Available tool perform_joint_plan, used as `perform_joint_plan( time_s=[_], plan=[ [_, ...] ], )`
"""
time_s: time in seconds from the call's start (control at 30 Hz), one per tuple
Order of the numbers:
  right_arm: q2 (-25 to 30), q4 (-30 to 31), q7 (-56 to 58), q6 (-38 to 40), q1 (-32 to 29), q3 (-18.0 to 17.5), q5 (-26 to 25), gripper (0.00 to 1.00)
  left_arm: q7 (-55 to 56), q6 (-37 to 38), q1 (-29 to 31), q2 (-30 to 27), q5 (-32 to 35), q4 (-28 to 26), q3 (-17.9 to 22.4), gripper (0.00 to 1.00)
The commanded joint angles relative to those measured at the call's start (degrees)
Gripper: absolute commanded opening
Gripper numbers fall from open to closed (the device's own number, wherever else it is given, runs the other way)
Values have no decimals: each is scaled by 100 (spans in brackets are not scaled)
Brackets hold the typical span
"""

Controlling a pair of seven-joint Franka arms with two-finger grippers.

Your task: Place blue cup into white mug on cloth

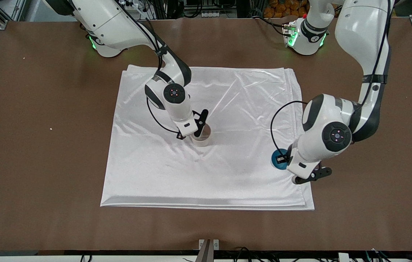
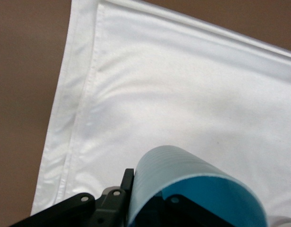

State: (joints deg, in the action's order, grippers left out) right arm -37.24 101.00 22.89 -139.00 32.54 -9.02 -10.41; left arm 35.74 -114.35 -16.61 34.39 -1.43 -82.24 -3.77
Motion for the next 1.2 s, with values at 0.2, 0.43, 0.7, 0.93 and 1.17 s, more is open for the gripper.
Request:
perform_joint_plan(
  time_s=[0.2, 0.43, 0.7, 0.93, 1.17],
  plan=[
    [-73, -151, -268, -83, -10, 67, -260, 52, 680, 89, -510, -126, -121, -65, 52, 0],
    [278, -107, -233, -22, -239, 76, -242, 100, 979, 89, -826, -126, -279, 84, 35, 0],
    [1349, 60, -215, 908, -572, 67, -233, 100, 1427, -8, -1327, -73, -314, 199, 26, 0],
    [2562, 639, -93, 1314, -1047, 58, -207, 100, 1682, -219, -1687, 15, -314, 208, 26, 0],
    [3529, 816, -5, 2271, -1487, 58, -119, 100, 1963, -763, -2074, 164, -306, 208, 34, 0]
  ],
)
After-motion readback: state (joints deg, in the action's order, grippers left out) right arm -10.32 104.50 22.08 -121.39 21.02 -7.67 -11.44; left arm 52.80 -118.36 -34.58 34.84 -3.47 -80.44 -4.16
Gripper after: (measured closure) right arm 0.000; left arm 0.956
